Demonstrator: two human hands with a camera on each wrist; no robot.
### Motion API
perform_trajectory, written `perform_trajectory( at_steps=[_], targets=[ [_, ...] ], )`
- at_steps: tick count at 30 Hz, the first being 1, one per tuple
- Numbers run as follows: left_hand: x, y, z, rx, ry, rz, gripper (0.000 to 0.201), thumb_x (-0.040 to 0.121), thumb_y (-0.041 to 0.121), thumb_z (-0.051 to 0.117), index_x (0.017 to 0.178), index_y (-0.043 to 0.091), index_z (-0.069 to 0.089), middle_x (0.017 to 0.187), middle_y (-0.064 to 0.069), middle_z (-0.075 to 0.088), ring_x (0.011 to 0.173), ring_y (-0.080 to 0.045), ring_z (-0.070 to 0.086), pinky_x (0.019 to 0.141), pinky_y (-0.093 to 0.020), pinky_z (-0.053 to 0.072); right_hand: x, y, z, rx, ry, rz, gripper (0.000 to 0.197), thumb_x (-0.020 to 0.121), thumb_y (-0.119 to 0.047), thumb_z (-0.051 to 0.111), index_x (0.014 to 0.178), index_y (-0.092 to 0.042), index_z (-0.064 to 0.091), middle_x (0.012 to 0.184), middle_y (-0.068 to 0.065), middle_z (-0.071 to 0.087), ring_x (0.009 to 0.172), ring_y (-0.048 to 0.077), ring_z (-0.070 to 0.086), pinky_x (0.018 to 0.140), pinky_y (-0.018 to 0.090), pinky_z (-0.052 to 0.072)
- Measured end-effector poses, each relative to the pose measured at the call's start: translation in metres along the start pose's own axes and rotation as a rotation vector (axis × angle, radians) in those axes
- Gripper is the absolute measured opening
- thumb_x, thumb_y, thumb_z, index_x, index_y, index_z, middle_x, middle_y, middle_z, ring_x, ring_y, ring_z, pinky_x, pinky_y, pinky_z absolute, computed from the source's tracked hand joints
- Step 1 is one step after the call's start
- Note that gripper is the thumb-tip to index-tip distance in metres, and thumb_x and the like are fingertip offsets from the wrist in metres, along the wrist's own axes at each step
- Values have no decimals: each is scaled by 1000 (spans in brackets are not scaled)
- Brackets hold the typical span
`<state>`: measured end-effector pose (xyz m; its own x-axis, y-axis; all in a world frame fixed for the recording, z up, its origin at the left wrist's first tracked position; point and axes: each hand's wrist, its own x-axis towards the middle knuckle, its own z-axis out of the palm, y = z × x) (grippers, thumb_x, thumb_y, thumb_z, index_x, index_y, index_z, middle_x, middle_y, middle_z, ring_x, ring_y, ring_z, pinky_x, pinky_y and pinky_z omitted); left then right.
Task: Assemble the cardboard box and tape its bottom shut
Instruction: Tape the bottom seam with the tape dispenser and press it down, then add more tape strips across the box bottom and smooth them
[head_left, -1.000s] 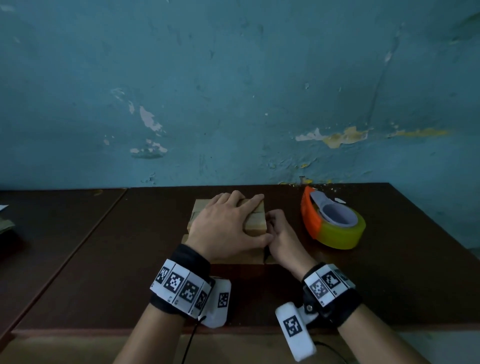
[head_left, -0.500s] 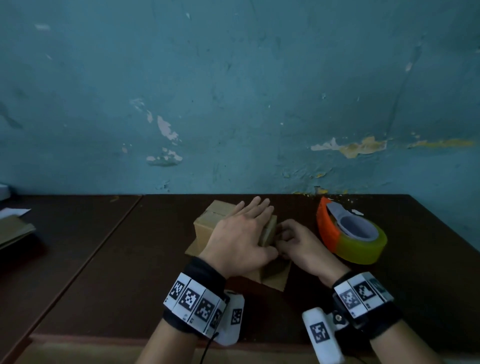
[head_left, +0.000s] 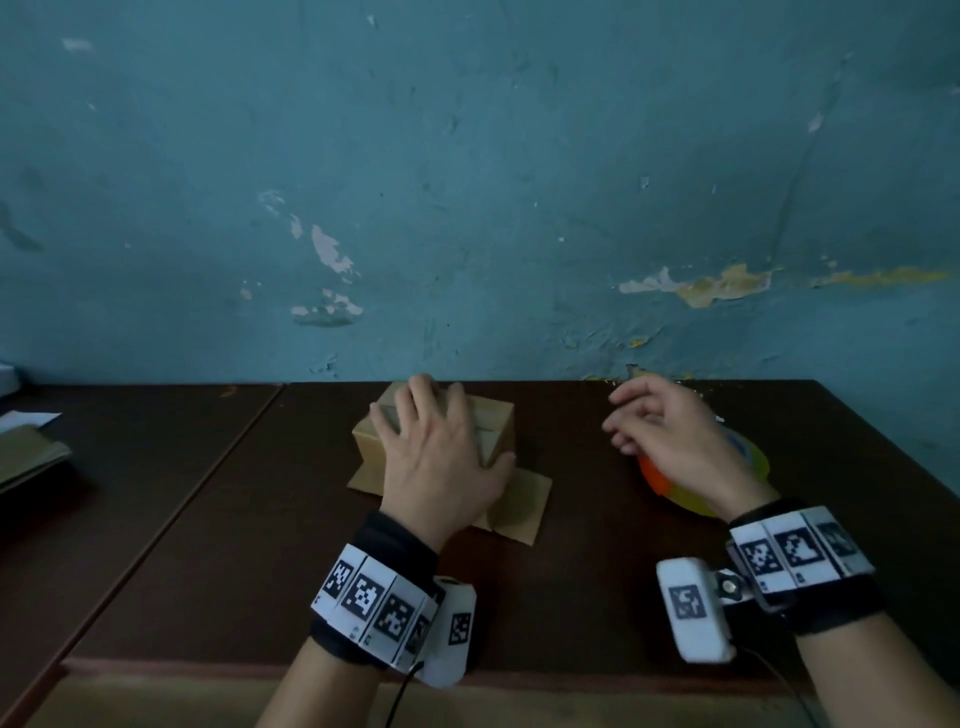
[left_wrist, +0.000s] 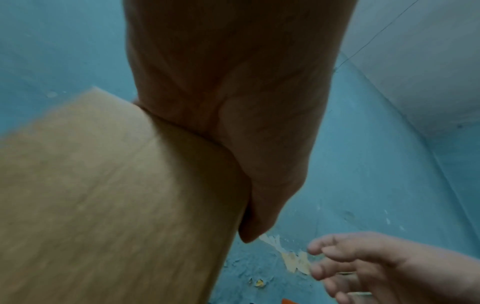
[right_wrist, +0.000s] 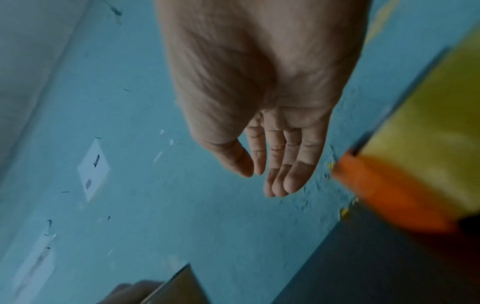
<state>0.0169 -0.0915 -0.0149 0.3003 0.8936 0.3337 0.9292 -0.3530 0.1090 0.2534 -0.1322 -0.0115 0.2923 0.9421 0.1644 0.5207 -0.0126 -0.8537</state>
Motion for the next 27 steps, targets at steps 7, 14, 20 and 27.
perform_trajectory(
  at_steps=[7,14,20,27],
  targets=[
    [9,-10,-2,-192,-25,277,74,86,54,64,151,26,45,144,6,45,139,-16,43,126,-52,-8,5,8,-52,-397,253,76,7,97,-18,63,102,-21,61,96,-3,63,89,15,59,76,32,45],
    [13,-18,0,-439,-112,533,76,80,47,69,148,20,51,151,10,46,154,-9,18,124,-42,-19,4,16,-44,-721,8,226,25,96,-49,60,98,-24,61,95,0,64,82,13,60,79,37,53],
    [10,-35,-6,-661,-188,505,71,76,43,78,142,36,54,164,13,26,156,-7,-14,119,-60,-20,2,14,-36,-896,-261,232,51,83,-67,66,101,-21,54,95,-3,58,83,11,59,66,25,46],
    [4,-48,-8,-799,-306,17,97,67,77,72,151,46,35,162,18,-3,152,-33,11,119,-56,32,-8,8,-40,-813,-145,177,28,84,-47,75,90,-21,64,85,-1,64,76,13,61,63,29,43]
  ],
)
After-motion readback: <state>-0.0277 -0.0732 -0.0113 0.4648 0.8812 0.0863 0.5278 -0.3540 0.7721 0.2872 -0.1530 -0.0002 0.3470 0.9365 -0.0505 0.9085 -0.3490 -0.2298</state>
